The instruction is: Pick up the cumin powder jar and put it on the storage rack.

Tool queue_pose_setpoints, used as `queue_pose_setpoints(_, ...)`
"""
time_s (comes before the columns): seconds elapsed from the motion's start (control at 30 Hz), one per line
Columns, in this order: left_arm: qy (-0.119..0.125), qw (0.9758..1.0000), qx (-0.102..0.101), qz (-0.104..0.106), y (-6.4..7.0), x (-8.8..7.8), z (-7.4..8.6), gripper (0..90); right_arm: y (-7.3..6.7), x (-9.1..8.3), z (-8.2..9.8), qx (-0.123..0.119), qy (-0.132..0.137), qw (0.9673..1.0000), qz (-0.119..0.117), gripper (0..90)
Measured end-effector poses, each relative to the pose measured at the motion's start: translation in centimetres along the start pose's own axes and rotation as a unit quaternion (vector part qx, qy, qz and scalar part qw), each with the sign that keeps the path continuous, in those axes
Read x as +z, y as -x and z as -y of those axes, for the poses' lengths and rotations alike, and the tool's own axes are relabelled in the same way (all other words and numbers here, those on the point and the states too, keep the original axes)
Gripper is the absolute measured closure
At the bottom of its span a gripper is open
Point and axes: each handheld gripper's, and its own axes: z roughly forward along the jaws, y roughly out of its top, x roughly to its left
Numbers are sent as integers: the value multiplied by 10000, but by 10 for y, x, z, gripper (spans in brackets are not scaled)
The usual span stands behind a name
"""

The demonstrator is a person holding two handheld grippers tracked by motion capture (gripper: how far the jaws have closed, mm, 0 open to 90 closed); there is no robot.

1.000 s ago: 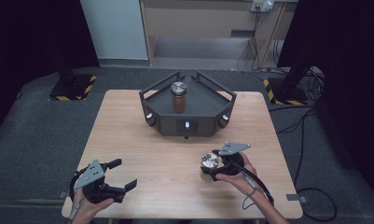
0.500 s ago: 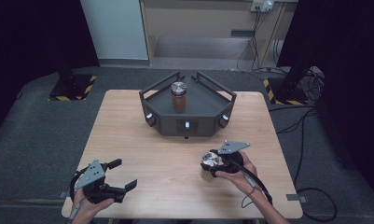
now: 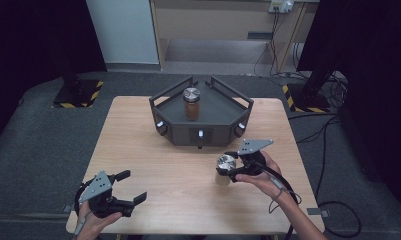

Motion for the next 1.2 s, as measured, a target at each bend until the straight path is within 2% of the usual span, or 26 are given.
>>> queue_pose_setpoints(0.17, 1, 10000, -16, 2, -1, 0, 0, 24, 2, -8, -29, -284, -24, 9994, -177, 323)
queue_pose_setpoints(0.33, 29, 10000, -55, 47, -2, 0, 1, 24, 4, -12, -56, -412, -56, 9988, -254, 323)
queue_pose_setpoints(0.4, 49, 9999, -77, 50, -2, -1, 1, 24, 4, -12, -66, -328, -100, 9991, -234, 323)
queue_pose_setpoints(0.7, 50, 9999, -114, 83, -3, 0, 2, 24, 18, -13, -105, -395, -70, 9992, -79, 323)
queue_pose_setpoints(0.93, 50, 9999, -132, 95, -4, 0, 2, 24, 30, -13, -133, -261, -110, 9995, 117, 323)
queue_pose_setpoints(1.2, 47, 9998, -137, 98, -5, 0, 2, 24, 44, -3, -151, -101, -52, 9992, 391, 323)
